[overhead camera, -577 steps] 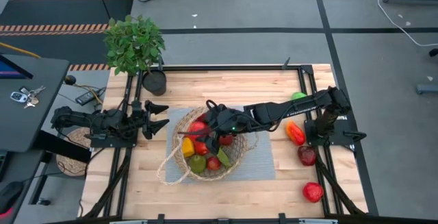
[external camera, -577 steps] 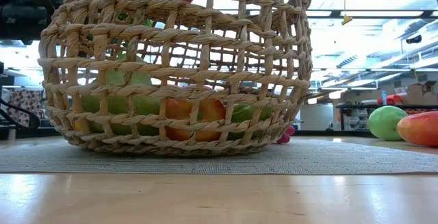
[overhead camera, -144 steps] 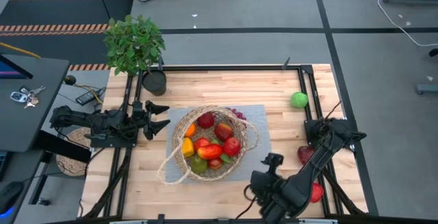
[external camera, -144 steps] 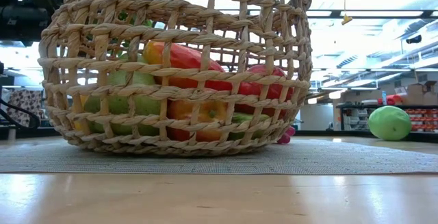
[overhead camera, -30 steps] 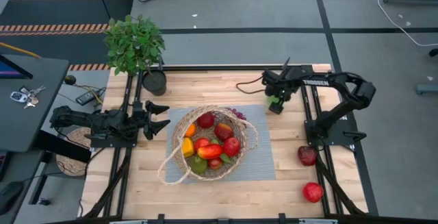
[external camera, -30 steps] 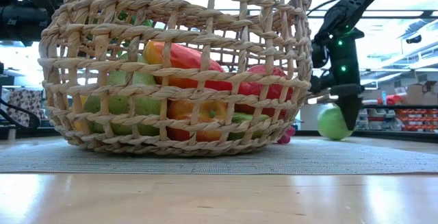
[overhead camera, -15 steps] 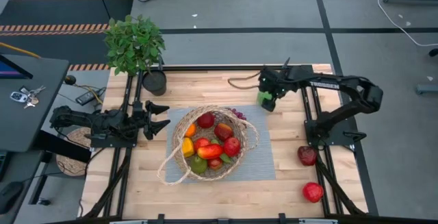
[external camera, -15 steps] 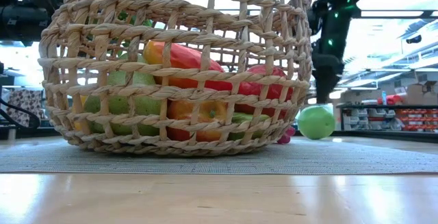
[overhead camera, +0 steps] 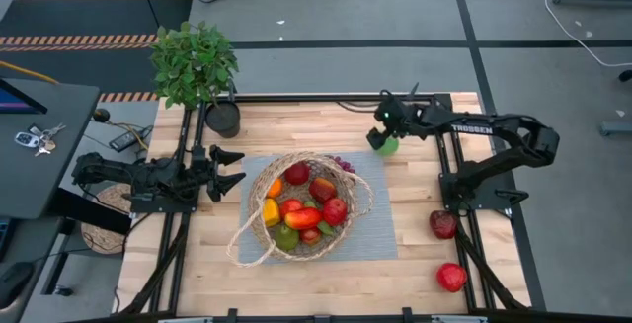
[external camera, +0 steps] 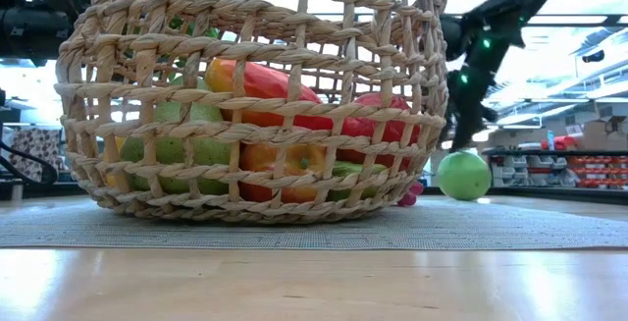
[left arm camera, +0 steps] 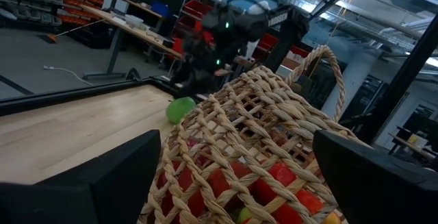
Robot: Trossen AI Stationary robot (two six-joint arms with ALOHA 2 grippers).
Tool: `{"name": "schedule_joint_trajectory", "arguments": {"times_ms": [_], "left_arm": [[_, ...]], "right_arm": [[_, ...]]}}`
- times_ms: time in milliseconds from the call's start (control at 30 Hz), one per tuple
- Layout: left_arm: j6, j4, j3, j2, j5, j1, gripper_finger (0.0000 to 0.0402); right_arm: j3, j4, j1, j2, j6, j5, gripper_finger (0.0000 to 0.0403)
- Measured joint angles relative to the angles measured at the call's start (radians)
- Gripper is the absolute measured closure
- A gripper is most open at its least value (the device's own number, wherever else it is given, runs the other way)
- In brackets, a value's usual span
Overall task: Build produce basket
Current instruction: Put the green apple into the brown basket
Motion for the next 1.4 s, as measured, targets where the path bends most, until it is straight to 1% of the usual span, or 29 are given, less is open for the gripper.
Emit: {"name": "schedule_joint_trajectory", "arguments": {"times_ms": [233, 400, 600, 900, 1033, 1133, 1267, 1400], "left_arm": [[0.000, 0.000, 0.000, 0.000, 0.000, 0.000, 0.0012], [0.000, 0.000, 0.000, 0.000, 0.000, 0.000, 0.0012], [0.000, 0.000, 0.000, 0.000, 0.000, 0.000, 0.0012], [0.000, 0.000, 0.000, 0.000, 0.000, 0.000, 0.0012], [0.000, 0.000, 0.000, 0.000, 0.000, 0.000, 0.0012], [0.000, 0.000, 0.000, 0.000, 0.000, 0.000, 0.0012], [0.000, 0.000, 0.000, 0.000, 0.000, 0.000, 0.0012], [0.000, 0.000, 0.000, 0.000, 0.000, 0.000, 0.0012]], "right_arm": [[-0.159, 0.076, 0.019, -0.003, 0.120, 0.103, 0.0034], [-0.213, 0.108, 0.034, -0.003, 0.157, 0.115, 0.0034], [-0.235, 0.106, 0.048, -0.003, 0.173, 0.114, 0.0036], [-0.235, 0.107, 0.058, -0.003, 0.174, 0.106, 0.0071], [-0.234, 0.126, 0.058, -0.004, 0.171, 0.096, 0.0075], [-0.208, 0.116, 0.060, -0.015, 0.154, 0.065, 0.0077], [-0.146, 0.110, 0.088, -0.069, 0.144, 0.035, 0.0077], [-0.053, 0.146, 0.155, -0.166, 0.126, 0.031, 0.0078]]}}
